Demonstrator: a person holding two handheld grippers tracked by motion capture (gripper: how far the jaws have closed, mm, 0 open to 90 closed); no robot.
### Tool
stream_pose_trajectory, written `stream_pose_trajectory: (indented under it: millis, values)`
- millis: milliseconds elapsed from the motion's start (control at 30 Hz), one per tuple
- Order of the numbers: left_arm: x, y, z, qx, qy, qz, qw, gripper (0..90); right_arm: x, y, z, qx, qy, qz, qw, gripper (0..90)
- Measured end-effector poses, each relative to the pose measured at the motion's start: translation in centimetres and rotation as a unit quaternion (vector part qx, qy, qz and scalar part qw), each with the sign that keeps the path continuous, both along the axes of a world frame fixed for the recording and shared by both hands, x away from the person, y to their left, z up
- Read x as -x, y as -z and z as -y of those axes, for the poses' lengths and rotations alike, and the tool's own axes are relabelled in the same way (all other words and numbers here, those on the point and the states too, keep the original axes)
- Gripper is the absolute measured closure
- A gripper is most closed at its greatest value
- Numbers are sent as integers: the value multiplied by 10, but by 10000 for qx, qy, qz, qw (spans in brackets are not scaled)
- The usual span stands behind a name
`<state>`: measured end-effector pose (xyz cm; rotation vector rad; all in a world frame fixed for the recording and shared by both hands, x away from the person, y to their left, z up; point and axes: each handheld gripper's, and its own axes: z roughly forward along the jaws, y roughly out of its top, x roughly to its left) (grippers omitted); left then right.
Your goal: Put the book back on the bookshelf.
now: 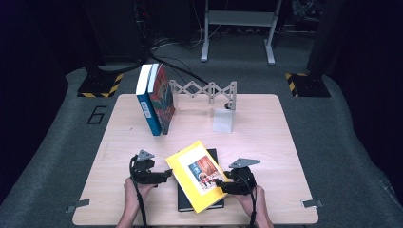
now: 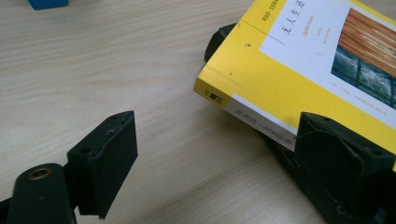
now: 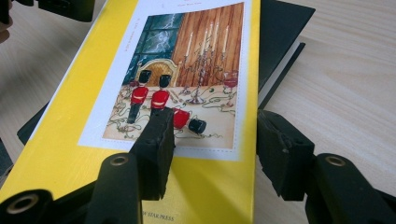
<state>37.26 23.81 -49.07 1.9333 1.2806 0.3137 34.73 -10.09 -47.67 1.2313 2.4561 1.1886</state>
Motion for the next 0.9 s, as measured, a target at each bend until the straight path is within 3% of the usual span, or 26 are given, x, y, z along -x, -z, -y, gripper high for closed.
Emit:
stream_pose_trajectory:
  millis: [167,533,733,800,900]
  values:
    - [-2,1,0,19,62,-46,10000,182,0,2,1,-127,25,-61,9999,473]
    - [-10,1,0,78,-41,-93,9999,185,1,1,-4,-78,6,-46,10000,464]
    - [-14,3,-2,220,-116,-157,9996,170,-1,1,-5,-77,-31,-66,9999,460]
    - [-14,3,-2,400,-160,-237,9988,156,-1,1,-5,-52,-52,-46,10000,460]
    - [-14,2,-1,412,-175,-221,9988,142,-1,1,-4,-69,-38,-54,10000,461]
